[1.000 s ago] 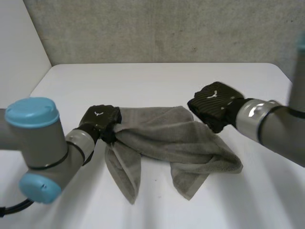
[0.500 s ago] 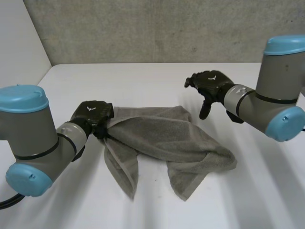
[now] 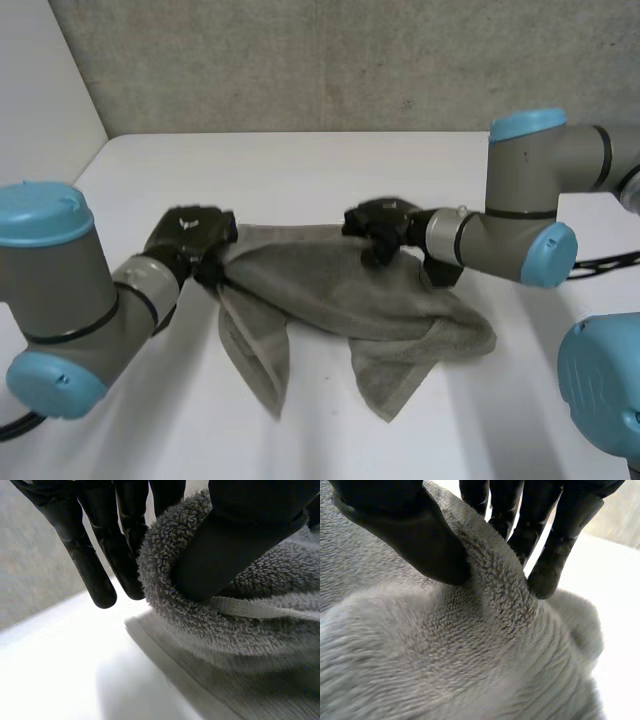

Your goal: Fold the towel.

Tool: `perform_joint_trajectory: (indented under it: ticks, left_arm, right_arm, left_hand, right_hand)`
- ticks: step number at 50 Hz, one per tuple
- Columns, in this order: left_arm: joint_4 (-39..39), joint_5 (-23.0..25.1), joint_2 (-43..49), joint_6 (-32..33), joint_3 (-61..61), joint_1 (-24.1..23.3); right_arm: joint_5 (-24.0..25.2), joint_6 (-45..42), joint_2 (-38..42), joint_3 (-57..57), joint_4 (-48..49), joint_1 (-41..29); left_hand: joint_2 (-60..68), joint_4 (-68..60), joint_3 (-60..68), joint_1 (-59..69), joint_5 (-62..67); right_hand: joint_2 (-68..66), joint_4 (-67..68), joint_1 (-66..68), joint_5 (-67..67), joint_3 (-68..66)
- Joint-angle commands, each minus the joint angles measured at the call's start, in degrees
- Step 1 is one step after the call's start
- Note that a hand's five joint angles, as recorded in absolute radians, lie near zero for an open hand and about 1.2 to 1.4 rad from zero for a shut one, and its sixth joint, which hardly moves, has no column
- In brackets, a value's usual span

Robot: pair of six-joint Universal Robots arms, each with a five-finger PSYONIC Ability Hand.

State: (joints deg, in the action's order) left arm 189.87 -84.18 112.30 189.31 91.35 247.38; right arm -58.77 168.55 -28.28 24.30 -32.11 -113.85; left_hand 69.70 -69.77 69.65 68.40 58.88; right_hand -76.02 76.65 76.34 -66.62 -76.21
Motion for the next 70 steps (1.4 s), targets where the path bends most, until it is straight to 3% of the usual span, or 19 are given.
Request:
perform_joint_trajectory:
  ticks: [1,2,4,6,9,14,18,19,21,24,26,33,42,43,44,46,49,61,70]
  left_arm:
    - [5.8,0.0,4.3,5.1,-18.3,0.1]
    - [6.5,0.0,4.9,6.7,-24.3,0.1]
    - [6.5,0.0,4.9,6.7,-24.4,0.1]
    - [10.4,0.0,5.7,7.8,-39.1,0.1]
    - [13.7,-0.1,5.7,7.7,-42.9,0.2]
    - [18.7,-0.3,5.7,7.8,-43.5,0.2]
    - [14.8,0.1,5.6,8.4,-34.3,0.7]
    - [13.1,0.2,5.4,8.5,-29.9,1.3]
    - [11.4,0.6,5.1,8.5,-25.0,1.5]
    - [8.9,1.9,4.5,8.6,-14.5,1.5]
    - [8.0,2.8,4.1,8.6,-9.5,1.5]
    - [7.2,5.5,4.0,9.2,5.4,1.5]
    - [6.7,5.2,2.7,20.8,9.8,2.9]
    - [6.8,5.2,1.7,21.9,10.0,3.6]
    - [6.8,5.2,1.7,21.9,10.0,3.6]
    - [6.9,5.3,-0.5,22.0,10.3,4.2]
    - [7.3,5.2,-1.8,22.0,10.9,4.3]
    - [11.9,5.3,-2.4,18.6,15.4,5.6]
    - [12.4,4.8,-1.5,18.4,16.3,6.8]
  right_arm:
    - [-4.7,0.3,-3.1,-22.1,6.9,-0.2]
    - [-5.6,0.6,-4.8,-26.5,10.5,-0.5]
    - [-6.4,1.1,-6.4,-29.1,14.0,-0.7]
    - [-7.0,1.3,-8.3,-30.0,17.7,-0.8]
    - [-8.9,0.1,-11.9,-27.8,22.8,-1.3]
    - [-10.3,-8.6,-14.1,-19.1,18.9,-1.3]
    - [-10.8,-23.0,-16.5,-5.3,9.6,-1.4]
    - [-10.8,-23.1,-16.5,-5.2,9.6,-1.4]
    - [-10.5,-29.9,-17.6,6.4,3.8,-1.4]
    - [-10.1,-31.9,-18.5,12.7,2.1,-1.4]
    - [-10.2,-33.1,-20.8,24.8,2.0,-1.4]
    - [-10.3,-33.5,-25.8,42.6,7.2,-1.5]
    - [-10.4,-32.1,-35.3,56.1,14.0,-0.9]
    - [-10.4,-32.1,-35.3,56.1,14.0,-0.9]
    - [-10.5,-31.7,-37.0,58.0,14.9,-0.8]
    - [-10.5,-31.0,-38.7,60.0,15.9,-0.8]
    - [-10.5,-28.9,-41.7,63.7,18.1,-0.7]
    - [-9.9,-23.0,-50.6,74.7,24.7,2.1]
    - [-10.1,-20.9,-51.0,75.7,28.7,4.1]
  left_hand:
    - [10.3,-10.2,10.4,11.6,11.1]
    - [10.3,-10.2,10.4,11.6,11.1]
    - [10.3,-10.2,10.4,11.6,11.1]
    - [10.3,-10.2,10.4,11.6,11.1]
    - [10.3,-10.2,10.4,11.6,11.1]
    - [10.3,-10.2,10.4,11.6,11.1]
    - [10.3,-10.2,10.4,11.6,11.1]
    - [10.3,-10.2,10.4,11.6,11.1]
    - [10.3,-10.2,10.4,11.6,11.1]
    - [10.3,-10.2,10.4,11.6,11.1]
    - [10.3,-10.2,10.4,11.6,11.1]
    - [10.3,-10.2,10.4,11.6,11.1]
    - [8.3,-8.2,8.4,9.6,9.1]
    - [-2.9,2.9,-2.8,-1.6,-2.0]
    - [-3.0,3.0,-2.9,-1.7,-2.1]
    - [-19.7,19.8,-19.7,-18.4,-18.9]
    - [-31.5,31.6,-31.5,-30.2,-30.7]
    - [-38.9,39.0,-38.9,-37.6,-38.1]
    - [-46.9,46.9,-46.8,-45.6,-46.1]
  right_hand:
    - [-4.0,3.4,3.7,-3.4,-3.8]
    - [-4.0,3.4,3.7,-3.4,-3.8]
    - [-4.0,3.4,3.7,-3.4,-3.8]
    - [-4.0,3.4,3.7,-3.4,-3.8]
    - [-4.0,3.4,3.7,-3.4,-3.8]
    - [-4.0,3.4,3.7,-3.4,-3.8]
    - [-4.0,3.4,3.7,-3.4,-3.8]
    - [-4.0,3.4,3.7,-3.4,-3.8]
    - [-4.0,3.4,3.7,-3.4,-3.8]
    - [-4.0,3.4,3.7,-3.4,-3.8]
    - [-4.0,3.4,3.7,-3.4,-3.8]
    - [-4.0,3.4,3.7,-3.4,-3.8]
    - [-4.0,3.4,3.7,-3.4,-3.8]
    - [-4.0,3.4,3.7,-3.4,-3.8]
    - [-4.0,3.4,3.7,-3.4,-3.8]
    - [-4.0,3.4,3.7,-3.4,-3.8]
    - [-4.0,3.4,3.7,-3.4,-3.8]
    - [-4.0,3.4,3.7,-3.4,-3.8]
    - [-4.0,3.4,3.7,-3.4,-3.8]
